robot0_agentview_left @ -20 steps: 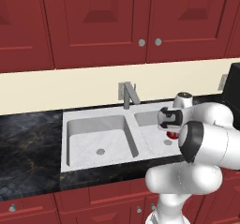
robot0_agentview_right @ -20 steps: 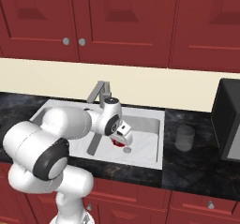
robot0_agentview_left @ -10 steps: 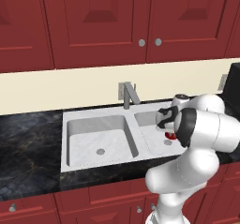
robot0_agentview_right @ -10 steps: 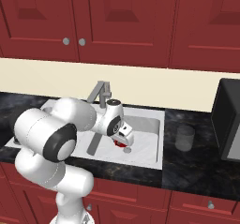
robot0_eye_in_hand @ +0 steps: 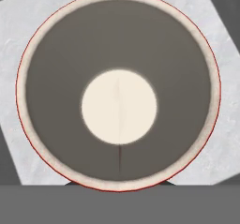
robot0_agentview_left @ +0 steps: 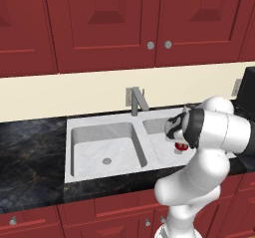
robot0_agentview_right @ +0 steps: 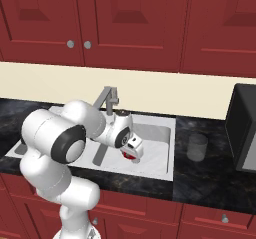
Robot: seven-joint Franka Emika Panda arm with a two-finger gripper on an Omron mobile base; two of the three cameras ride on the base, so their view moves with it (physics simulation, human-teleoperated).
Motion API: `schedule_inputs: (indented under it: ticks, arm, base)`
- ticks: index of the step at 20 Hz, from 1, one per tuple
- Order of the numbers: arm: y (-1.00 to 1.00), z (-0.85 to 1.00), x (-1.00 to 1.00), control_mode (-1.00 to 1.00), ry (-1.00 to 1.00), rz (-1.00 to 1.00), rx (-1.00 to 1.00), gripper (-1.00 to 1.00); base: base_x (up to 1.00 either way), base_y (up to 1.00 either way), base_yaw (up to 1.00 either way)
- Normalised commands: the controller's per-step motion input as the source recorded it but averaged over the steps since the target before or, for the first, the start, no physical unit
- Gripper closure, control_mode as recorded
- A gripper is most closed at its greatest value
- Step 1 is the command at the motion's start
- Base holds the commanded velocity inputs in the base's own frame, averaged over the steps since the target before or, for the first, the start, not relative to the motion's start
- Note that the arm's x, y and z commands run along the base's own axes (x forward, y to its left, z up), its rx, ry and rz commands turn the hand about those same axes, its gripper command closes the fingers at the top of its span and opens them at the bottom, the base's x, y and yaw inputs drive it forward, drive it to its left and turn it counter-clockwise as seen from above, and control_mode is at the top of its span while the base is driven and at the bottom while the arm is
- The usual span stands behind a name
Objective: Move any existing items from the left basin to the right basin for drying. Then move the glass cup from the counter to the left basin of the sink for washing.
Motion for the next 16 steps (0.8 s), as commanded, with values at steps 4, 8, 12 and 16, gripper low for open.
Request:
schedule_inputs:
  ticks: [4, 8, 12, 16]
  arm:
    - [-0.03, -0.16, 0.01, -1.00, -0.04, 0.00, 0.00, 1.00]
    - [-0.01, -0.16, 0.01, -1.00, -0.05, 0.00, 0.00, 1.00]
    - [0.00, -0.15, 0.05, -1.00, -0.04, 0.00, 0.00, 1.00]
    - [0.00, -0.12, 0.08, -1.00, -0.02, 0.00, 0.00, 1.00]
  base:
    - [0.00, 0.00, 0.00]
    - [0.00, 0.00, 0.00]
    - [0.00, 0.00, 0.00]
    - [0.00, 0.00, 0.00]
